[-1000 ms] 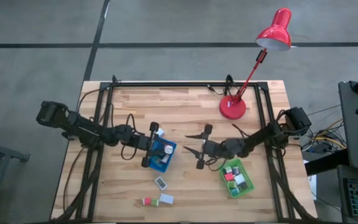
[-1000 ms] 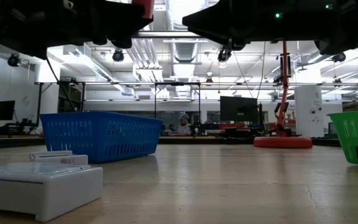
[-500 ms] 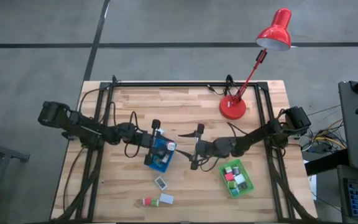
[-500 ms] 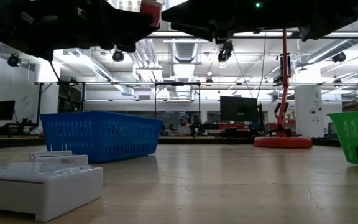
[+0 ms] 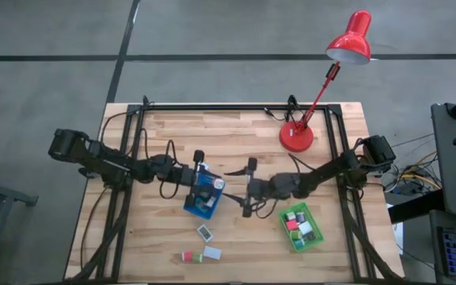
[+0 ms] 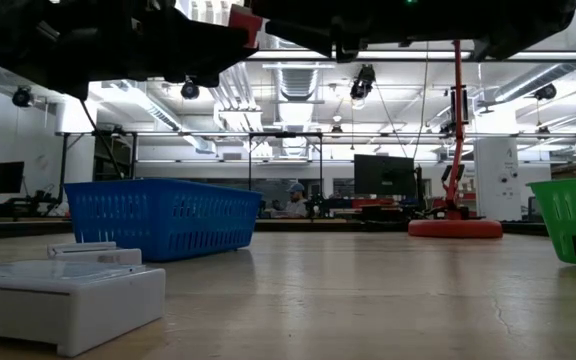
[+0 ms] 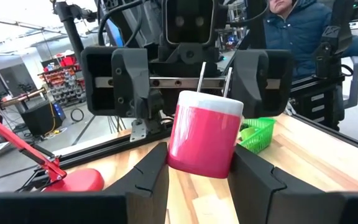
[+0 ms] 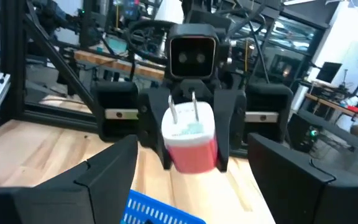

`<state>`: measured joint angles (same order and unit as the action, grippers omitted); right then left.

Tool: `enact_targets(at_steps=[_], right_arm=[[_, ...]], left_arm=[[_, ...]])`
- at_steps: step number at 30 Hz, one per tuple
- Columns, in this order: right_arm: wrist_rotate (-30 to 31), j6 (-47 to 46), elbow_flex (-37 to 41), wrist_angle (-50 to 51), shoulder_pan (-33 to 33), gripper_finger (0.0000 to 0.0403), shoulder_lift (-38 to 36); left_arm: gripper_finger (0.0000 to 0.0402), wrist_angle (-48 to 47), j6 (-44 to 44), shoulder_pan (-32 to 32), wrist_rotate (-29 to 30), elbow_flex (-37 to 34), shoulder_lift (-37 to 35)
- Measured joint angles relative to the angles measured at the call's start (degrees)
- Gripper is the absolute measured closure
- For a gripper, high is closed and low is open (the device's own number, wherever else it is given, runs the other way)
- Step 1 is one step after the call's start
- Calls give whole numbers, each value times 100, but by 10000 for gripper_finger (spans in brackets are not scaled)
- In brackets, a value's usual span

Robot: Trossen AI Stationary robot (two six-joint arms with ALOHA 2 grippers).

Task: Pick & Place Office items
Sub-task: Put the top pink white charger adapter into the green bin

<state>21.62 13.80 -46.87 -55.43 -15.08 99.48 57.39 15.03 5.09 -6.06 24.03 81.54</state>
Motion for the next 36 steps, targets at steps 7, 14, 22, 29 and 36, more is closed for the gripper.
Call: enact_targets(at_steps=[7, 14, 22, 29, 36], right_arm=[[-115, -6, -203, 338, 113, 111, 1], [-129, 9, -293, 428, 128, 125, 2], [-128, 17, -361, 469, 128, 163, 2], [-128, 15, -359, 514, 128, 177, 2], [-134, 15, -357, 515, 148, 177, 4]], left_arm=[[274, 42, 0, -10, -20, 21, 0], [274, 42, 0, -17, -22, 24, 0], [274, 42, 0, -17, -39, 35, 0], [274, 42, 0, -38, -39, 42, 0], [274, 42, 0, -58, -38, 42, 0]])
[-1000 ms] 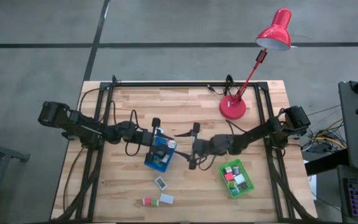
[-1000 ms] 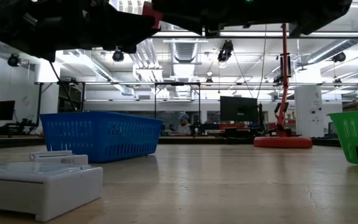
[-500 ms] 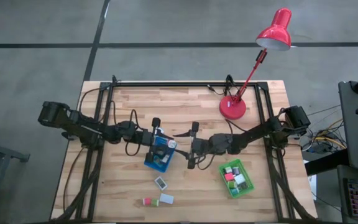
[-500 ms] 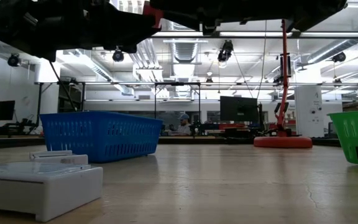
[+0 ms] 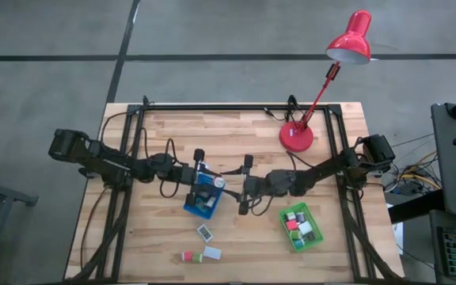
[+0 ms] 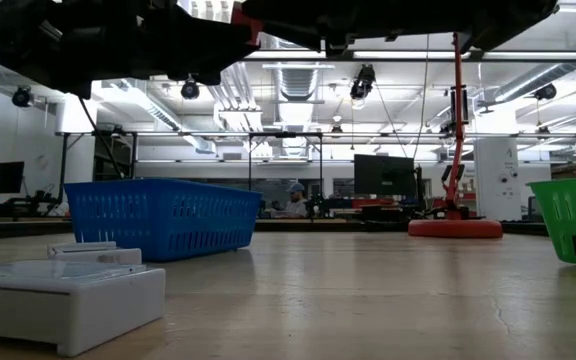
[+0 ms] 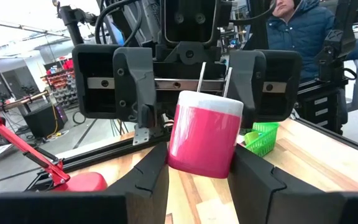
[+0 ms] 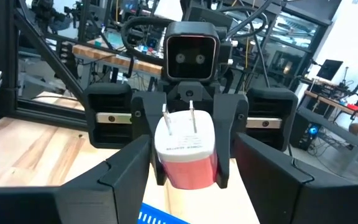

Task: Pick & Place Office items
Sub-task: Put the top pink white charger adapter into the green bin

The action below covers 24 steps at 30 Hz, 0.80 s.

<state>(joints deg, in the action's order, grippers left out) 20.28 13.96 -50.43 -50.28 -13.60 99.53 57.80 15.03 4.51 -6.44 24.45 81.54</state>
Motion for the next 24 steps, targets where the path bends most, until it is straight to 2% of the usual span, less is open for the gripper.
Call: enact_targets(at_steps=[24], right_arm=[[-132, -92, 4, 13, 98, 177, 0]], left_arm=[[274, 0, 0, -33, 1, 11, 0]])
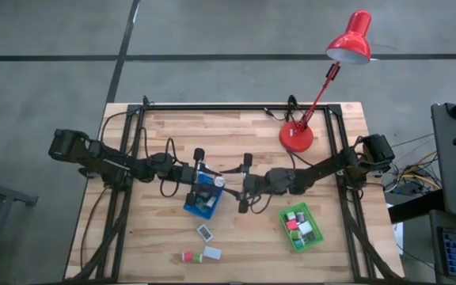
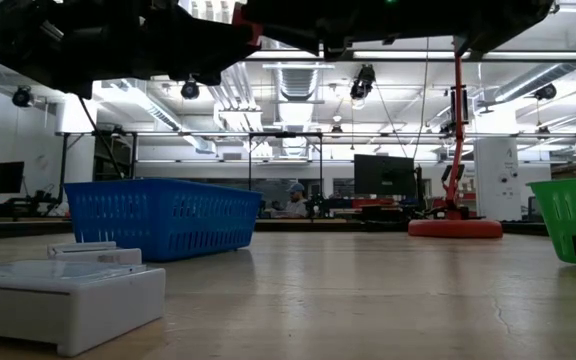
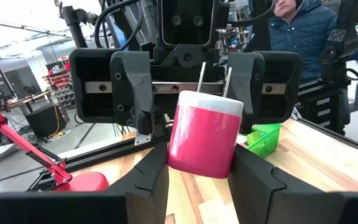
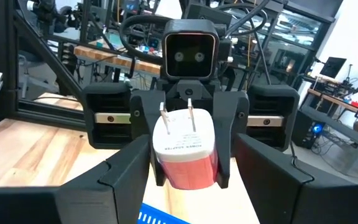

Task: Pick & Place Office items
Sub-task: Put the top pink white charger adapter into the green bin

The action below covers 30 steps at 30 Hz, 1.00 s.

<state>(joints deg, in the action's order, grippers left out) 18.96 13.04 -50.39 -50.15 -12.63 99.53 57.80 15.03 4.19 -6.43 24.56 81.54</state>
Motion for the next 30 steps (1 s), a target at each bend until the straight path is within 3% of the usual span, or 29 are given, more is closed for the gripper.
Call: enact_targets(at_steps=[8, 13, 18, 30], right_arm=[[-189, -32, -493, -16, 61, 189, 559], [-142, 345, -1218, 250, 10, 248, 1270], [80, 585, -1518, 748, -105, 299, 1307], [-2, 435, -902, 849, -137, 270, 598]], left_arm=[[274, -55, -5, -4, -6, -16, 9], [274, -303, 20, 0, -123, -69, 20], [274, -267, 22, 2, -201, -81, 24], [275, -87, 22, -4, -116, -22, 20]])
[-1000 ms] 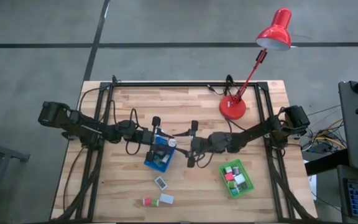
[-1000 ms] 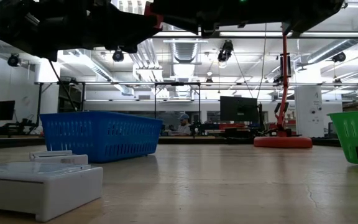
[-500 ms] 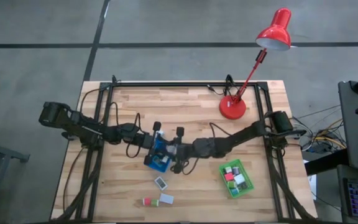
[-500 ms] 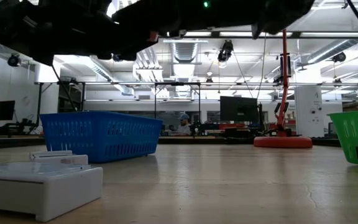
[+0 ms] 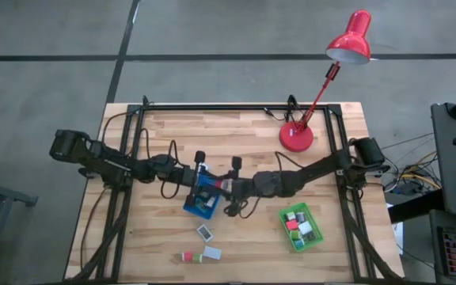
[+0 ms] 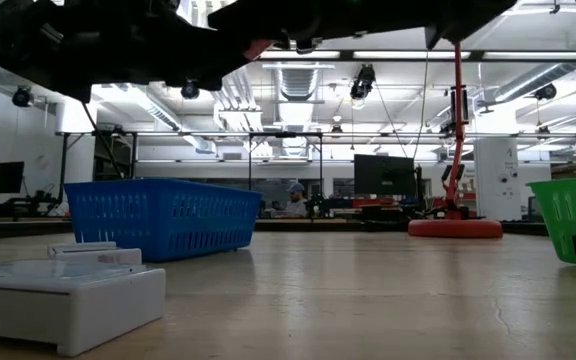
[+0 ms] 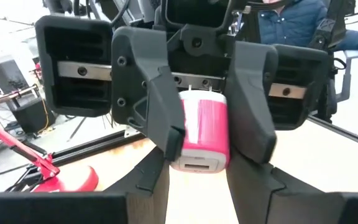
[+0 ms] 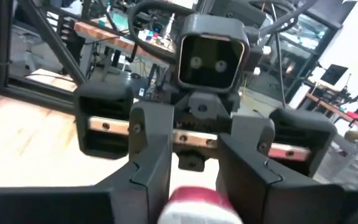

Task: Pick & Place Office items
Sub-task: Put the top pink white charger adapter into the green bin

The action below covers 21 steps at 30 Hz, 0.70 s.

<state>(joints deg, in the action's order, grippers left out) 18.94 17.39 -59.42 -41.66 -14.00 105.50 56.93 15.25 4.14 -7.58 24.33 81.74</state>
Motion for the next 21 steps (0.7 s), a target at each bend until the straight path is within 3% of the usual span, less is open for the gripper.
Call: enact_targets(at_steps=[10, 21], right_arm=[[-15, -66, 94, 32, -4, 195, -112], [105, 46, 118, 155, -112, 186, -157]], left_arm=[[275, 45, 44, 0, -36, 1, -16], [275, 11, 97, 0, -62, -15, -21]])
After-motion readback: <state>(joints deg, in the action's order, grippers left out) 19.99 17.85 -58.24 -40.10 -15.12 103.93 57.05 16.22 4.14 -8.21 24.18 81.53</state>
